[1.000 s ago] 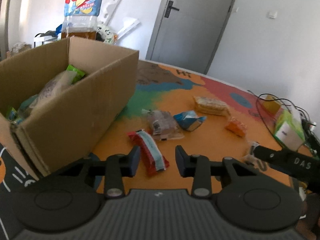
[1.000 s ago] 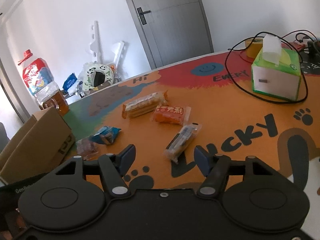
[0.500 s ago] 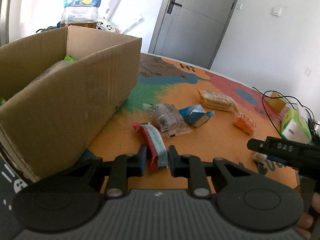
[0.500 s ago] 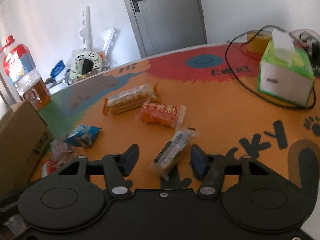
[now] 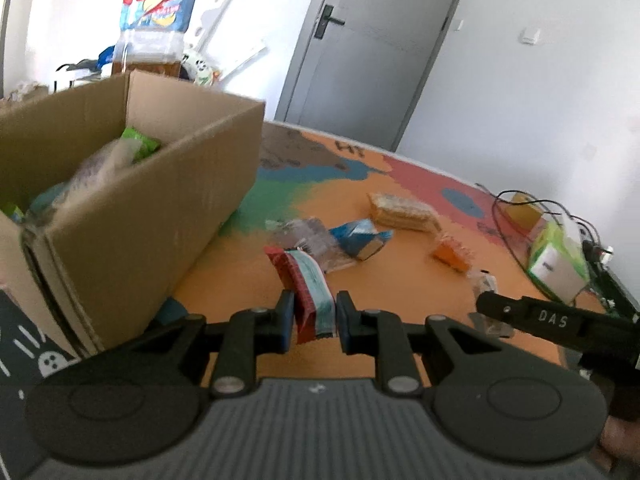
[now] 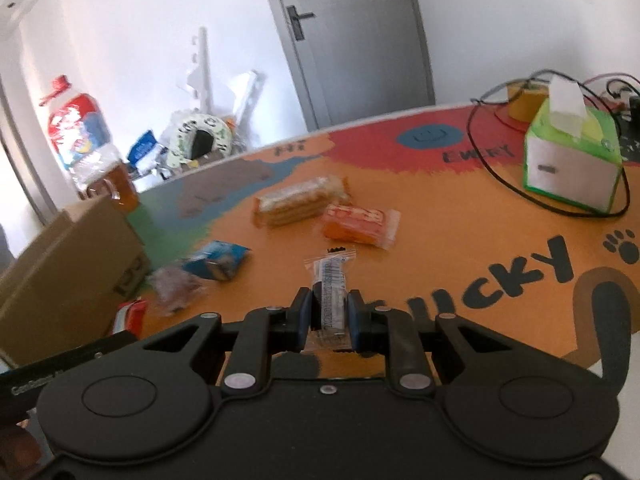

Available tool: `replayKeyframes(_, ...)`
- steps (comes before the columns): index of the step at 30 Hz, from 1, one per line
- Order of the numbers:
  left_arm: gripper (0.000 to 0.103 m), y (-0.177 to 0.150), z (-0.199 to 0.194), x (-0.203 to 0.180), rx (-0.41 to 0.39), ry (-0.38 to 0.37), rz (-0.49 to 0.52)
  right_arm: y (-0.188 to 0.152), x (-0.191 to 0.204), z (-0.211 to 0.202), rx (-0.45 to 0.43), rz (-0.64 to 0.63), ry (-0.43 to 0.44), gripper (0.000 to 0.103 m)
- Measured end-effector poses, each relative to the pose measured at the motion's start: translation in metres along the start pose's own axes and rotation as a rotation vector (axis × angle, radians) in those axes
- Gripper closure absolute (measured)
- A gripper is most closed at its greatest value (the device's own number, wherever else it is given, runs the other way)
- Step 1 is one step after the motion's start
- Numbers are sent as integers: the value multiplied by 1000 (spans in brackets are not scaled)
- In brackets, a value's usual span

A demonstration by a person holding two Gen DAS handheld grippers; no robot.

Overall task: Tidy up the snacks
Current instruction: 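Carry the striped snack with the left gripper while the right carries the stick pack to the box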

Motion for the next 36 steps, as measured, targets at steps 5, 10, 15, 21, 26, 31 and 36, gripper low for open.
replayKeyframes(5,82,8,-19,-5,-25,-25,8,8,21,-16,-27,-16,46,82)
replayKeyframes(10,82,18,-37,-8,-57,-45,13,15,42,-33,-56,-33,83,82)
replayKeyframes(15,82,31,-54,-8,-99,-52,13,20,57,-46,-79,-41,113,82)
replayKeyframes(21,82,42,-74,3,-139,-49,-5,29,76,-57,-109,-58,139,82)
replayKeyframes(26,82,53,-91,11,-173,-44,-14,36,93,-61,-125,-74,168,82)
replayKeyframes(31,82,62,-101,24,-192,-19,-37,40,112,-62,-132,-83,196,82)
replayKeyframes(36,82,70,-108,39,-205,-2,-56,44,129,-65,-142,-104,218,82)
Point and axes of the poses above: each gripper's, at about its wrist camera, not at the fingertips, and z roughly the way its jaws point, x to its left, y to its top, the point moved 10 cm from there along z, roughly the way its jaws point, and after that the axes turned 5 degrees about -z, right-handed, at the moved point
